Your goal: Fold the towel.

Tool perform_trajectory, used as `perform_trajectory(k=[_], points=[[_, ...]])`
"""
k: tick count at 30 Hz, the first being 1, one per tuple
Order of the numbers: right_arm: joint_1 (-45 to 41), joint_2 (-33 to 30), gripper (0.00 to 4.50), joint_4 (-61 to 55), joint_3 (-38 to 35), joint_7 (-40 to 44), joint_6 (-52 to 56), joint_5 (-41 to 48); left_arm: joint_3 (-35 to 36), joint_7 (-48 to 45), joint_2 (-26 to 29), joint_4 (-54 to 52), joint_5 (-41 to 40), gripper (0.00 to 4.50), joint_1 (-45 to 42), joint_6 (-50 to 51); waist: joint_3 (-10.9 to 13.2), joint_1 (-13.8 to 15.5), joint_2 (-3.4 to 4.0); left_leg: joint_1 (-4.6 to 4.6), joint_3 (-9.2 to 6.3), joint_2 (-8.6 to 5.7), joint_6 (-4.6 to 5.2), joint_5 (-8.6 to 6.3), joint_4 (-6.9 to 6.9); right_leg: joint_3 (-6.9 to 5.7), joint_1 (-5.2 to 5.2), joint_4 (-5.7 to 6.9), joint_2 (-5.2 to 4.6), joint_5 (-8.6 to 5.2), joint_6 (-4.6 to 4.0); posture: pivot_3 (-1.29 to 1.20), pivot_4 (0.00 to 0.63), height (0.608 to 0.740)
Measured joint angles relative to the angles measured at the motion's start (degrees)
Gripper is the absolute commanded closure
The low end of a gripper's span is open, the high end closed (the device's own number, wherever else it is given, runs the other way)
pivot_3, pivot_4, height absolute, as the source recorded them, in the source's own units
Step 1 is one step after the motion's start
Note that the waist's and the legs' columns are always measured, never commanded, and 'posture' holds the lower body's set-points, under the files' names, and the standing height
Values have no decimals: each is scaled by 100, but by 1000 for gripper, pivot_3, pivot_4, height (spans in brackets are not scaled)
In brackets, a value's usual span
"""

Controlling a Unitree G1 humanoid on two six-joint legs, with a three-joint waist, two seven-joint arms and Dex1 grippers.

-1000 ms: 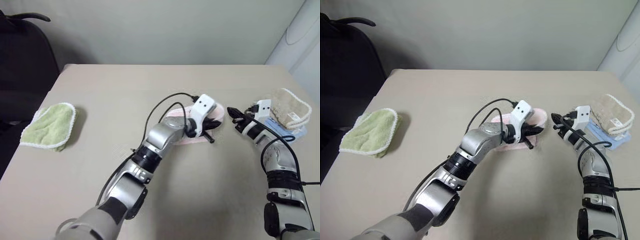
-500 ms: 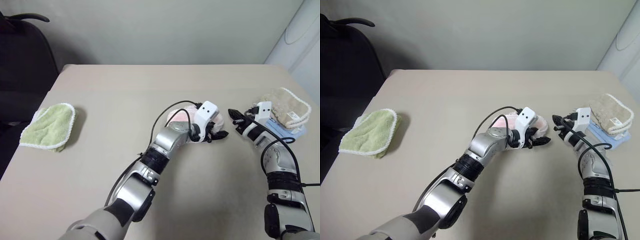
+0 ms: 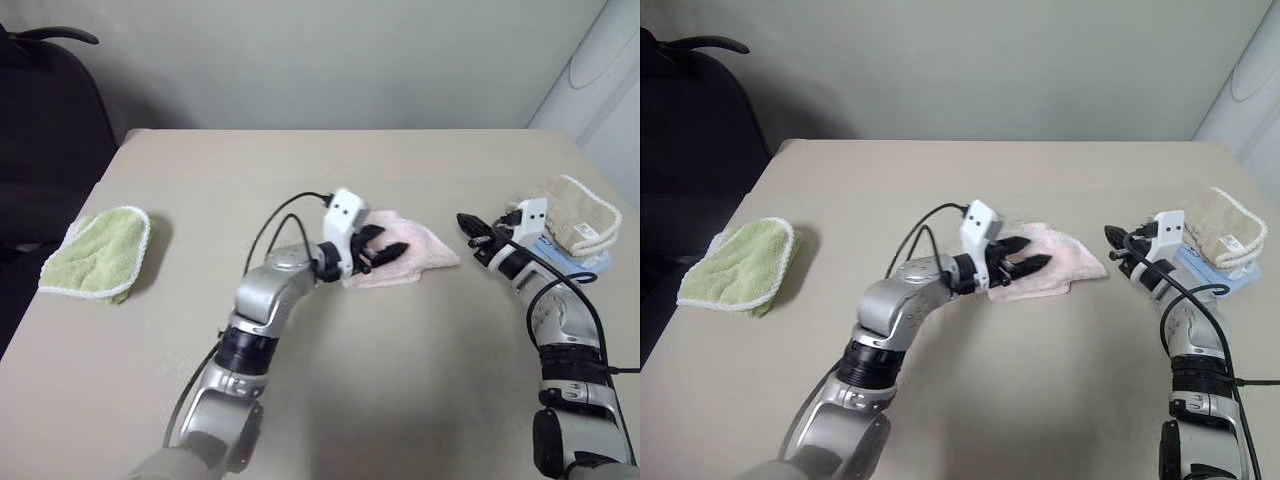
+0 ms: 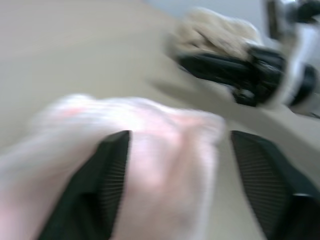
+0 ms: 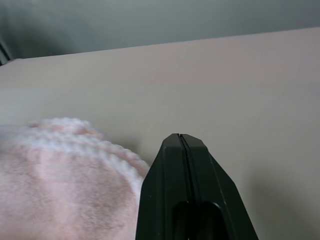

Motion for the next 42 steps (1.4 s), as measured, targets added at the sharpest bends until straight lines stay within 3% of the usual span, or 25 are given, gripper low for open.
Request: perform_trajectory(k=[5,7,15,20,24,31,35,42], points=[[0,-80,4500,-663,390,479,391,145,447,74,197,-200,-219,3950,42,0,-1,-4,-1,0,-1,0,0,0,0,-1,1,0,0,0,0,0,150,740],[-2,-27,4500,-817,614,568,505,148,356,-47,332,-216,-240,4435,66,1,-1,-3,-2,0,-2,-1,0,0,1,-1,2,0,0,0,0,0,150,740],[-81,242,4500,-177,1745,572,685,-528,-921,-326,715,1042,565,4435,130,-241,-4,-6,-5,0,-15,-1,1,-1,-1,-1,-4,1,-3,1,1,0,150,740],[-102,350,4500,180,1809,553,372,-747,-958,-310,621,1386,744,4435,87,-610,-34,-6,-10,34,-21,-1,14,-9,-2,-2,33,-4,-3,1,1,0,150,740],[16,391,4500,61,1743,538,204,-767,-339,-259,353,1130,294,4435,438,-561,-34,-7,-10,29,-19,-3,11,-7,0,-3,29,-4,-3,3,4,0,150,740],[242,211,4500,-663,1161,538,246,-445,1730,461,172,-318,-1526,4435,816,554,-32,-11,-10,10,-8,-3,1,-2,0,1,10,-4,-1,3,5,0,150,740],[237,98,4500,-784,940,530,244,-362,2180,860,346,-420,-1913,3530,1036,1197,-31,-4,-11,13,-11,-3,1,-2,0,0,11,-4,-2,3,5,0,150,740],[54,55,4500,-633,921,454,162,-371,2156,1118,173,232,-2199,981,955,1773,-31,-3,-11,13,-11,-3,0,-2,0,0,4,-2,-3,3,5,0,150,740]])
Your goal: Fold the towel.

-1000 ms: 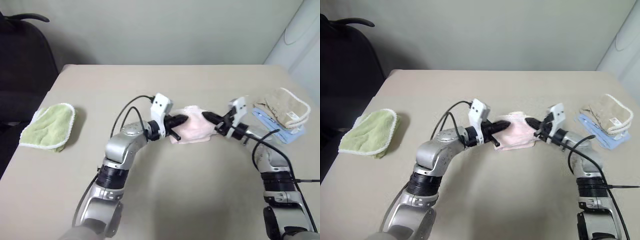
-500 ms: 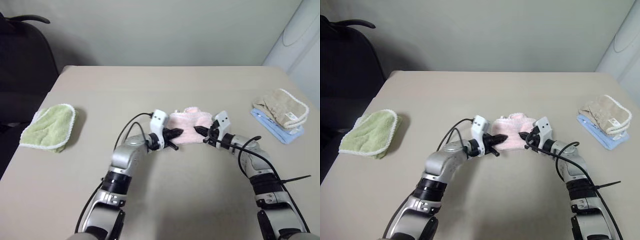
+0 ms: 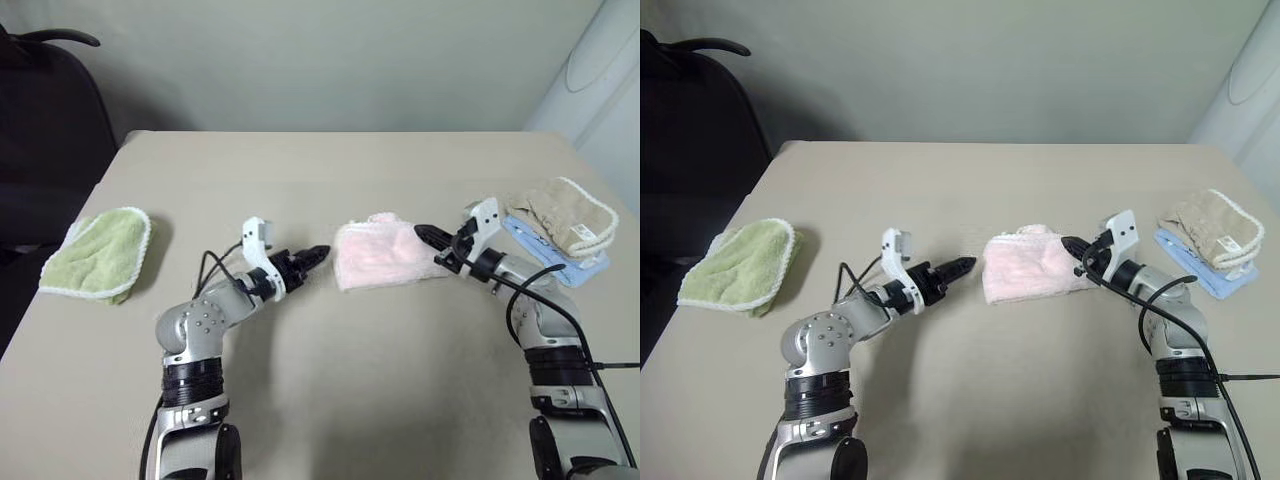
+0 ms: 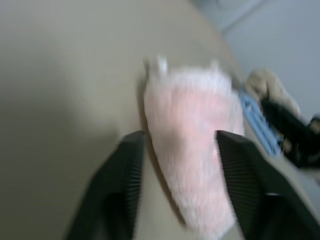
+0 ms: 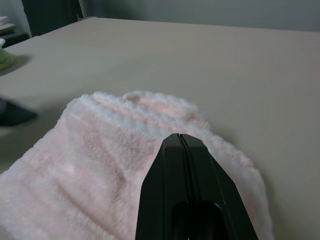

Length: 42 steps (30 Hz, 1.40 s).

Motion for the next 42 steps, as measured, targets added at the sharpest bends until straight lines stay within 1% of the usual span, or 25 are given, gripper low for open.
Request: perform_trajectory(k=[2,3,9,16,19,23,25,27,33,36,37,42], points=[[0,1,4500,12,-2,-12,-37,-3,-22,19,-69,268,-12,265,-104,58,0,-1,0,0,0,0,0,0,0,1,-3,0,0,0,0,0,150,740],[2,-2,4500,14,-9,-28,-51,-7,-38,6,-93,333,-53,46,-162,68,0,-1,0,0,0,0,0,0,0,1,-1,1,0,0,0,0,150,740],[67,-3,4500,10,-35,-139,-95,-21,-190,3,-275,717,-13,46,-437,52,0,27,0,1,-3,-4,0,0,4,0,9,1,-2,0,1,0,150,740],[118,0,4500,-10,-56,-275,-98,-21,-636,-116,-740,1551,387,46,-1014,-349,0,163,0,0,-5,-24,3,-1,12,0,15,0,-21,3,14,0,150,740],[118,0,4500,-25,-70,-300,-98,-18,-863,-235,-937,1925,555,46,-1257,-499,0,170,0,0,-2,-31,4,-2,9,0,12,0,-30,1,17,0,150,740],[121,3,4500,-48,-93,-388,-98,-9,-982,-317,-1018,2363,763,46,-1553,-696,0,173,1,-1,-3,-40,4,-2,6,0,11,-1,-38,-1,21,0,150,740],[131,3,4500,-92,-107,-417,-98,-2,-982,-313,-1059,2436,828,419,-1603,-736,0,178,1,0,-4,-50,8,-1,8,-1,13,0,-49,-5,27,0,150,740],[154,3,4500,-151,-127,-451,-98,6,-982,-307,-1076,2499,873,979,-1608,-764,0,178,1,0,-4,-65,14,1,7,-2,13,1,-64,-9,35,0,150,740],[174,25,4500,-166,-272,-591,-137,11,-952,-252,-1170,2533,909,3248,-1527,-802,1,166,1,-2,-1,-86,22,1,5,0,10,0,-83,-15,47,0,150,740],[105,81,4500,-104,-337,-693,-218,10,-873,-183,-1218,2453,904,4281,-1455,-834,1,151,1,-2,1,-87,22,1,5,2,5,-1,-85,-15,47,0,150,740],[53,105,4500,-59,-355,-732,-255,10,-850,-155,-1235,2408,900,4488,-1428,-840,1,142,1,-2,2,-87,22,1,4,2,5,-1,-85,-15,47,0,150,740],[-128,126,4500,112,-490,-890,-439,7,-657,30,-1346,2186,831,4488,-1317,-864,1,119,2,-3,1,-88,25,0,5,2,7,1,-86,-16,49,0,150,740]])
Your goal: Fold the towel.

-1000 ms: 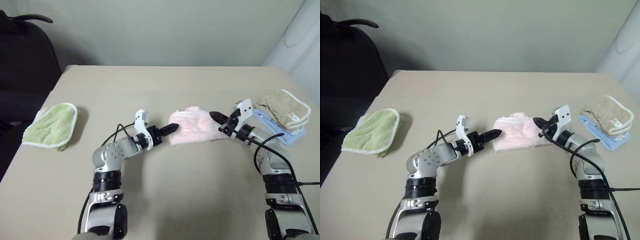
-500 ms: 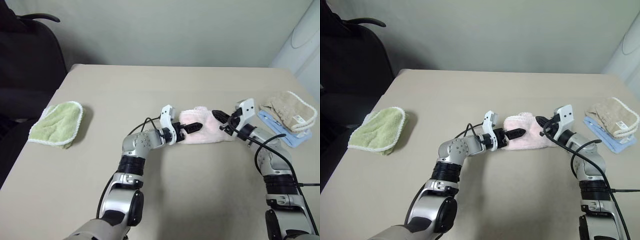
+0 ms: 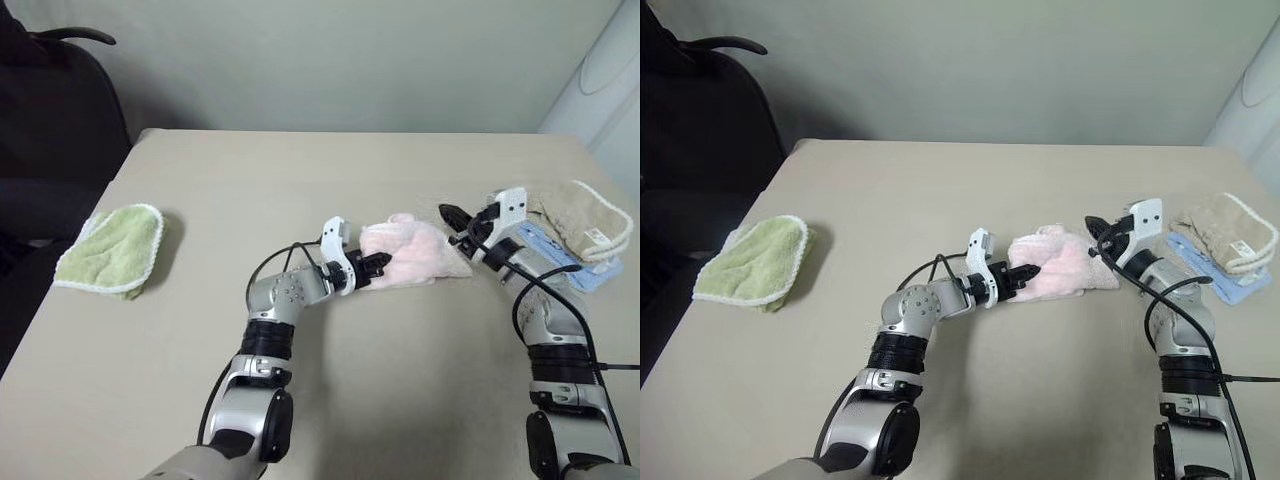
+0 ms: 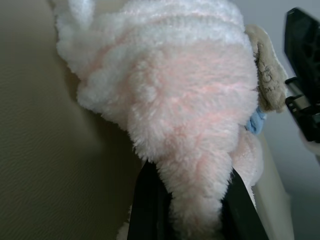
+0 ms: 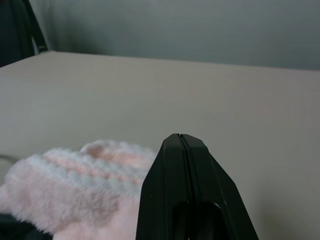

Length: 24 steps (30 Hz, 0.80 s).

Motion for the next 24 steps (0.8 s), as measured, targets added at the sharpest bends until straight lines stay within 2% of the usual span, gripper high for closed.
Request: perform_trajectory(k=[4,9,12,14,15,17,19,21,24], points=[[-37,4,4500,147,-28,-65,-99,0,478,217,-30,-221,-275,4488,-62,-129,2,-29,2,-1,1,0,-1,0,-1,0,-6,2,0,0,0,0,150,740],[-39,10,4500,210,-76,-148,-187,0,1414,768,123,-627,-904,4488,-605,-419,8,-55,1,-7,3,0,-1,2,-1,0,-13,3,0,0,0,0,150,740],[-39,17,4500,214,-81,-182,-212,0,1839,1286,838,-1186,-1068,4488,-1054,-559,12,-88,1,-9,2,0,-1,2,-2,0,-15,2,1,0,0,0,150,740],[-37,16,4500,217,-131,-190,-218,0,2070,1416,1114,-1440,-1077,4488,-1139,-657,12,-90,1,-8,-4,-4,0,2,-3,-4,-6,1,0,0,0,0,150,740],[-67,45,4500,214,-142,-193,-227,-1,2154,1487,1350,-1545,-1111,4488,-1048,-666,12,-75,0,-6,-13,-10,4,2,0,-9,0,2,-3,0,0,0,150,740],[-1,63,4500,193,-122,-191,-256,-5,2622,1689,2229,-1725,-1202,4488,-587,-541,13,-161,2,-12,-10,-11,-2,6,-12,-4,-21,0,-3,1,1,0,150,740],[130,37,4500,276,-169,-190,-256,-19,3187,1805,2719,-1864,-1328,4488,-68,-507,14,-209,4,-11,-10,-11,-4,7,-10,-3,-22,1,-2,3,3,0,150,740],[186,50,4500,361,-160,-189,-255,-48,3594,1867,2980,-1906,-1361,4488,488,-510,14,-221,3,-8,-15,-12,-2,8,-5,-2,-12,1,-3,4,5,0,150,740],[86,105,4500,401,-61,-168,-257,-58,3969,1959,2969,-1984,-1430,4488,1204,-532,14,-178,-4,-7,-28,-15,3,8,-4,-10,-12,-7,-4,4,6,0,150,740]])
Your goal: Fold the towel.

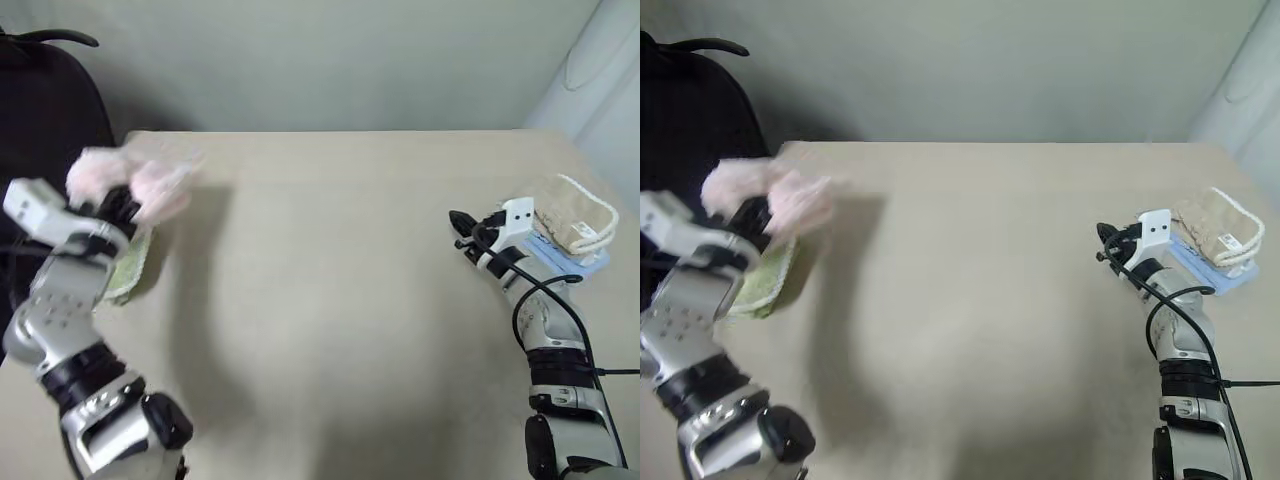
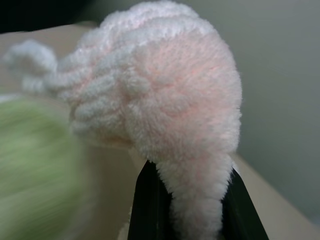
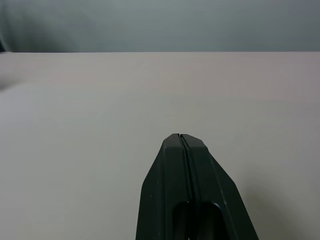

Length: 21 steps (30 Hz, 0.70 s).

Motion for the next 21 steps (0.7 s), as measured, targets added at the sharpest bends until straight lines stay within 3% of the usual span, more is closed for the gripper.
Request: perform_trajectory(k=[2,9,15,21], points=[[-101,3,4500,53,53,44,-3,-7,177,31,-51,-13,-89,4488,308,-61,1,15,-17,0,-4,0,0,0,-3,-2,2,-1,0,0,-1,0,150,740],[-300,10,4500,404,121,153,-102,-53,323,97,-407,-105,-245,2077,1125,-443,1,-18,-25,-1,0,2,-3,1,-9,1,7,-2,1,1,-2,0,150,740],[-393,134,4500,504,242,194,-164,-90,350,124,-503,-95,-551,28,1181,-757,1,-51,-25,0,0,2,-3,1,-9,2,8,-2,1,1,-3,0,150,740],[-392,174,4500,512,267,204,-173,-97,349,65,-434,-124,-868,28,1332,-872,2,-64,-25,0,1,2,-2,1,-10,2,8,-2,1,1,-4,0,150,740]])
